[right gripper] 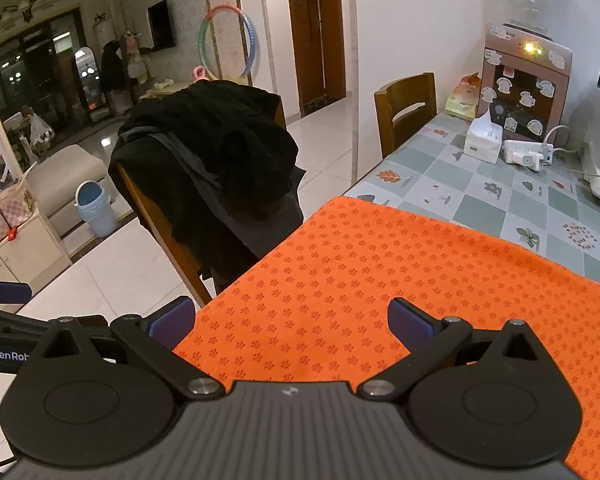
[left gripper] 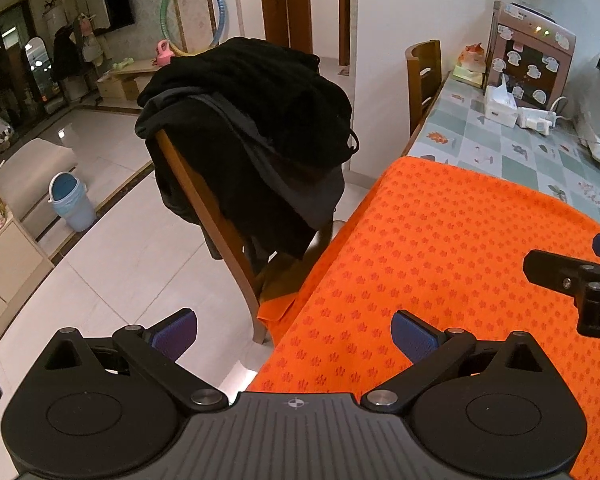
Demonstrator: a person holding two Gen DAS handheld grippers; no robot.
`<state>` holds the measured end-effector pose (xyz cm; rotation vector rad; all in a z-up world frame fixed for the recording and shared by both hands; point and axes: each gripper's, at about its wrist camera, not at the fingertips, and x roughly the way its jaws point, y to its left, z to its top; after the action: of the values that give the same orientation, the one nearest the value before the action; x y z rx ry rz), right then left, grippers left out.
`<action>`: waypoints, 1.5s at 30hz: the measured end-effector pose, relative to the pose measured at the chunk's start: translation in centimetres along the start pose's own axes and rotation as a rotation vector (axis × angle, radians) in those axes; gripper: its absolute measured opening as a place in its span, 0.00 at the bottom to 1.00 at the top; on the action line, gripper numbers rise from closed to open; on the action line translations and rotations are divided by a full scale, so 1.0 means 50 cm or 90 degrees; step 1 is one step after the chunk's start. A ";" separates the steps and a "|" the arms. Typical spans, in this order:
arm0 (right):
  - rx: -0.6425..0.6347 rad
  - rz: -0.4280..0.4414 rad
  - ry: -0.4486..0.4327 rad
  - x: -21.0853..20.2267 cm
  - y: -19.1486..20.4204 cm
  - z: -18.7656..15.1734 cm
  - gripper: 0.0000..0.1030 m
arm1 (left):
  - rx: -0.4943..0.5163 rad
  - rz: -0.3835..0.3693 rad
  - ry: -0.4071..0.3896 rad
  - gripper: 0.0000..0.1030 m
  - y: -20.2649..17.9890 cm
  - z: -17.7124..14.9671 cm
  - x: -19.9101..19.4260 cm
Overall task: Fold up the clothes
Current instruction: 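Move both grippers toward the black garment on the chair back, then grasp the black garment with the right gripper while the left gripper approaches it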
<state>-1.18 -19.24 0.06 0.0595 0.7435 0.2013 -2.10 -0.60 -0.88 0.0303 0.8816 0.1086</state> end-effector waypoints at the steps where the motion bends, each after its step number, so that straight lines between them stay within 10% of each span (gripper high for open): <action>1: 0.001 0.001 -0.001 -0.001 -0.002 -0.001 1.00 | 0.003 0.002 0.000 1.00 0.000 -0.001 -0.001; 16: 0.016 -0.012 -0.002 0.049 0.025 0.024 1.00 | -0.003 -0.037 0.024 1.00 0.076 0.025 0.062; 27: 0.047 -0.051 -0.003 0.221 0.172 0.100 1.00 | 0.090 -0.108 0.046 1.00 0.319 0.144 0.247; 45: -0.137 -0.012 0.119 0.603 0.395 0.480 1.00 | 0.153 -0.188 0.123 1.00 0.620 0.293 0.424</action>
<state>33.54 6.61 0.12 -0.1722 0.9038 0.2703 20.01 32.77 -5.64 0.1139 1.0793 -0.2752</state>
